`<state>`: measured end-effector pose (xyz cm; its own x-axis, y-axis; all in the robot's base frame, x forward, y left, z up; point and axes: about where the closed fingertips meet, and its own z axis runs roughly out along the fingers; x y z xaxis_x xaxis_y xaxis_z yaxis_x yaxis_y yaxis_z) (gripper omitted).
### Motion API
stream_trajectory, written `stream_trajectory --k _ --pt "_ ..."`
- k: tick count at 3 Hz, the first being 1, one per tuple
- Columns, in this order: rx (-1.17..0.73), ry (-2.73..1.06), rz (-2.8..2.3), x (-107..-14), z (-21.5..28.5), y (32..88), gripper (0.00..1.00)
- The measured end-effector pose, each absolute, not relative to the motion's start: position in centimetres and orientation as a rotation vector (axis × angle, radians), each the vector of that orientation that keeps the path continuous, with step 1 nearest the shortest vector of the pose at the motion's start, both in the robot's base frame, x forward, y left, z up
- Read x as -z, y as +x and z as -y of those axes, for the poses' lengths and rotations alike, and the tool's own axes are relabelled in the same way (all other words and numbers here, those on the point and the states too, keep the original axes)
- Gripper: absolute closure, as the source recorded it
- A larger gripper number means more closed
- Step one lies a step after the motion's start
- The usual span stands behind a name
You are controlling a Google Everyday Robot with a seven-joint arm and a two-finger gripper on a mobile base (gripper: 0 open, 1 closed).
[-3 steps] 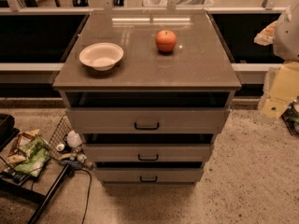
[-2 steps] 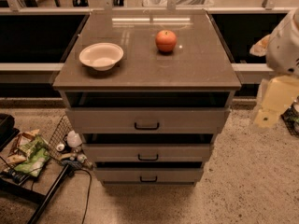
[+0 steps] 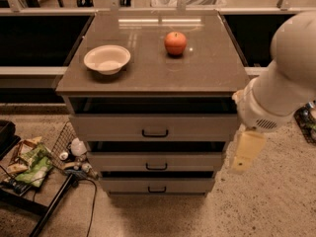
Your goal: Open bottom drawer
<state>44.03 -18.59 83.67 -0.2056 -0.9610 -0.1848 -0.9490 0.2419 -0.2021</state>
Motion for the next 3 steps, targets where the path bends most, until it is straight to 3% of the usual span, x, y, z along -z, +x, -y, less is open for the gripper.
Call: stream_trajectory --k 3 --pt "0.105 -1.82 -2.241 -69.0 15.9 45.5 0.0"
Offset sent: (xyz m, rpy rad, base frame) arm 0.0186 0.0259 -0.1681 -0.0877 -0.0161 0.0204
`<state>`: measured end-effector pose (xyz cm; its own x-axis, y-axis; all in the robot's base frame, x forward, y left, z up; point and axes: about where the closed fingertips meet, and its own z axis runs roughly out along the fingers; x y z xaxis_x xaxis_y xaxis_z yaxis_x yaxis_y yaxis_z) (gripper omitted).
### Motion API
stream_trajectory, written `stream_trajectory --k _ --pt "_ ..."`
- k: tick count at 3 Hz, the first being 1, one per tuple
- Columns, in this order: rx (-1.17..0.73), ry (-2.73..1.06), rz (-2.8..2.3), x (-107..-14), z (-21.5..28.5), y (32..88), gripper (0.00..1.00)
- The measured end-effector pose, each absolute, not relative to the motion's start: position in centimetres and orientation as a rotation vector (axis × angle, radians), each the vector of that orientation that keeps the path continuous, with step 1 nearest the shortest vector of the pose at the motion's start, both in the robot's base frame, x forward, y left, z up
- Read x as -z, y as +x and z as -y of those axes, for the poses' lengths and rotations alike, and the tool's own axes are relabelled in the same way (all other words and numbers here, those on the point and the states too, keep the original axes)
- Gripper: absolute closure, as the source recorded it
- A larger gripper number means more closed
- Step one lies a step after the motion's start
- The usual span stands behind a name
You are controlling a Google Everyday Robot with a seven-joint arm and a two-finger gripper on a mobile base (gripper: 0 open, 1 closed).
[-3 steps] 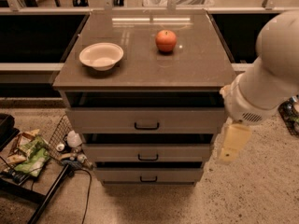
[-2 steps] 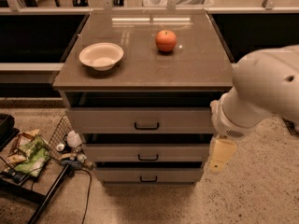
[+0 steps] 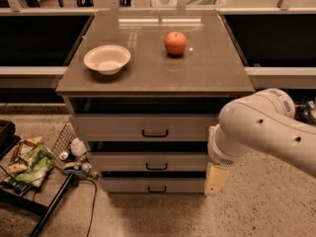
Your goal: Open bottom drawer
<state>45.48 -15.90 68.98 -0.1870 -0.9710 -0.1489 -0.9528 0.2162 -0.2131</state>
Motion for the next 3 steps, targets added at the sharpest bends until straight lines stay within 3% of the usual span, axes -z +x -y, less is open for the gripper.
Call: stream_trajectory --k 2,3 --pt "0.134 -1.839 -2.254 -68.3 14.6 44.8 0.0" --pt "0.045 -1.869 -2.278 -62.5 11.0 43.0 0.0"
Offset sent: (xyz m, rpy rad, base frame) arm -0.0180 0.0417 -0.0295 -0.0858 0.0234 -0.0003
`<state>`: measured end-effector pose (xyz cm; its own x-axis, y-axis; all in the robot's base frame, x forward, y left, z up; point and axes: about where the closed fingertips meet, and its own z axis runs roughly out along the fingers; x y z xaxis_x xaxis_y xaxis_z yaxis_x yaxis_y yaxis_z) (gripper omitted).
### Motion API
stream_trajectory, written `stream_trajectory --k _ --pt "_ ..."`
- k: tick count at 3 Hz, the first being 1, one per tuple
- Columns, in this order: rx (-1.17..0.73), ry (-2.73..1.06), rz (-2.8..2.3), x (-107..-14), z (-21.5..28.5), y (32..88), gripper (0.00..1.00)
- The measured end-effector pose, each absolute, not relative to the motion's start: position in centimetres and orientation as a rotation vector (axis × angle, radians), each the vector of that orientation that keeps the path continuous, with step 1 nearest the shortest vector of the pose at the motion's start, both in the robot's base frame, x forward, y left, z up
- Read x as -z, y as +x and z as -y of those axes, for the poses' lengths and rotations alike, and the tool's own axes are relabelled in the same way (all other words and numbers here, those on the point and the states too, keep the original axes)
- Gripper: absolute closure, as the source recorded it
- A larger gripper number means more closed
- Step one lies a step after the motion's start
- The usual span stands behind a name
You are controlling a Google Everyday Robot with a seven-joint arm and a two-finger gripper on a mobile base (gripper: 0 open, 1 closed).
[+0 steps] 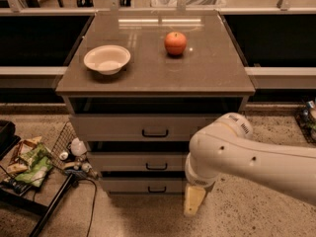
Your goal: Open bottom drawer
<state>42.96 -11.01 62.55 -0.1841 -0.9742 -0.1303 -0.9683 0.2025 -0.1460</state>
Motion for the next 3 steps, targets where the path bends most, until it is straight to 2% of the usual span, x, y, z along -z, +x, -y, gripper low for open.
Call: stream_trajectory --k 1,3 --pt "-0.079 -1.875 -2.289 -53.9 7.2 41.5 0.0" --pt "-0.24 -1.808 -2.315 -43.8 2.8 42.9 0.0"
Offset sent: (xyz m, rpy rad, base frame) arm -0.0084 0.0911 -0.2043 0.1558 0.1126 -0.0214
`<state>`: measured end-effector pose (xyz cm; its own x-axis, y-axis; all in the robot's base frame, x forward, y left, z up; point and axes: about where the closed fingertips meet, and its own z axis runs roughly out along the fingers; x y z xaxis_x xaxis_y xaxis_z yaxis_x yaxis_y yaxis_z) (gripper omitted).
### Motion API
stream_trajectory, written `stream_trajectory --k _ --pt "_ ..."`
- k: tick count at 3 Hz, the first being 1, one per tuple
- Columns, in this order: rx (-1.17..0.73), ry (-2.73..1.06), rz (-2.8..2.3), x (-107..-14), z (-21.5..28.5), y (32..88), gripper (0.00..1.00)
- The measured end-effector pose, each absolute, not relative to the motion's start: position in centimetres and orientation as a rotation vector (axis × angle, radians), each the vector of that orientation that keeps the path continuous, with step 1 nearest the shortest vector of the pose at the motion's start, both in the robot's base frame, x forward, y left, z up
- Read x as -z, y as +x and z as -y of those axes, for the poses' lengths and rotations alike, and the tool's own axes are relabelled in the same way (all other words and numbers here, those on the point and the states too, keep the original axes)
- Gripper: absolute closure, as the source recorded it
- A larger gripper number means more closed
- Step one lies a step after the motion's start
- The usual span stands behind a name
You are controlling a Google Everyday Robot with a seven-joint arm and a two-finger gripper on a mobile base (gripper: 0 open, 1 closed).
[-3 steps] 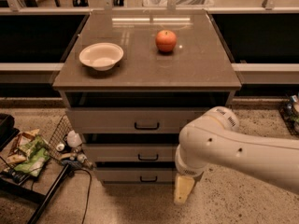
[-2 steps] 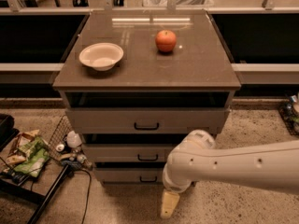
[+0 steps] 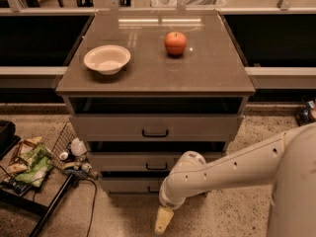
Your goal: Open bottom drawer
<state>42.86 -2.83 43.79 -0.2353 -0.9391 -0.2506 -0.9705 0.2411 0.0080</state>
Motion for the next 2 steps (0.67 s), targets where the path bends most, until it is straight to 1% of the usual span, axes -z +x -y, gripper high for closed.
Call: stream_trajectory --k 1,2 --pt "-0.278 -1.813 -2.334 -42.17 2.61 42.05 0.0" --pt "-0.236 -1.829 -2.351 -41.35 2.67 42.57 0.0"
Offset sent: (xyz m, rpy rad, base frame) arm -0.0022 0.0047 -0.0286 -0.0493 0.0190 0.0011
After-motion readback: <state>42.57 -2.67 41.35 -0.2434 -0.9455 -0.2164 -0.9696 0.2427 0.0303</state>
